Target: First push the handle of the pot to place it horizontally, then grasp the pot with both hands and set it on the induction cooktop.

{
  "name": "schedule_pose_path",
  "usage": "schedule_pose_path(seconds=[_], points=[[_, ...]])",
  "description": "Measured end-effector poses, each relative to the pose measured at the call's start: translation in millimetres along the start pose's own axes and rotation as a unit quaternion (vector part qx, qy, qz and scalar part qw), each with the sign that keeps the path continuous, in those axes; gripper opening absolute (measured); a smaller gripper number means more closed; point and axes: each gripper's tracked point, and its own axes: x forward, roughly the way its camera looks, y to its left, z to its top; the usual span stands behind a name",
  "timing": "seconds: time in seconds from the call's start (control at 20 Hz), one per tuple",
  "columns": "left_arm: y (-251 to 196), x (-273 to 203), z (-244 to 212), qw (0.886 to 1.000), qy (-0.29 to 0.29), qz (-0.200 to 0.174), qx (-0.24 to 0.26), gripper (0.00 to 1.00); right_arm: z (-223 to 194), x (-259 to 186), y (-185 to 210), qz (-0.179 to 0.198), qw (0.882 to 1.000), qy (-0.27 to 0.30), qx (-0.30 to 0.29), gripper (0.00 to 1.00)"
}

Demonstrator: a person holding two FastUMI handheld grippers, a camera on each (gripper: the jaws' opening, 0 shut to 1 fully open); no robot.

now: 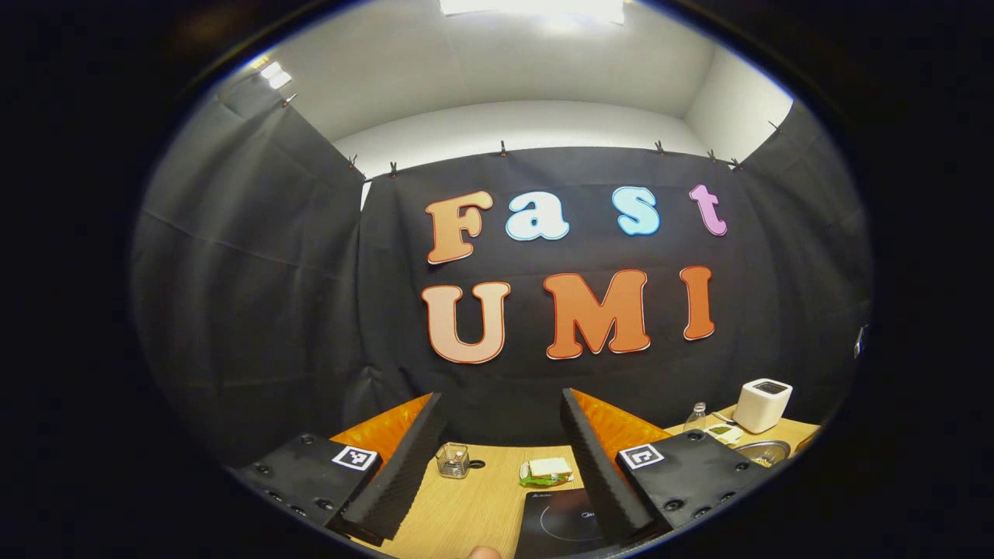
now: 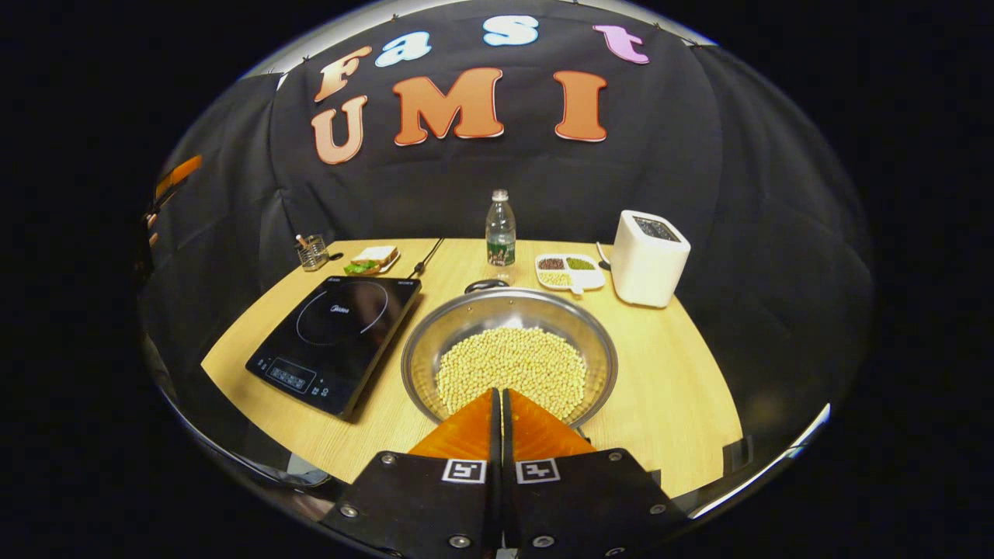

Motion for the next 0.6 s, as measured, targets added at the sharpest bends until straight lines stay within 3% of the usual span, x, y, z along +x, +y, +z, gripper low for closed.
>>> schedule_pose_path(seconds=[0.6], points=[[-9,0,4,1.000,0.004,-0.005,-0.006,0.98,-67,23,15,0.024,0.995,0.090,0.020,0.00]])
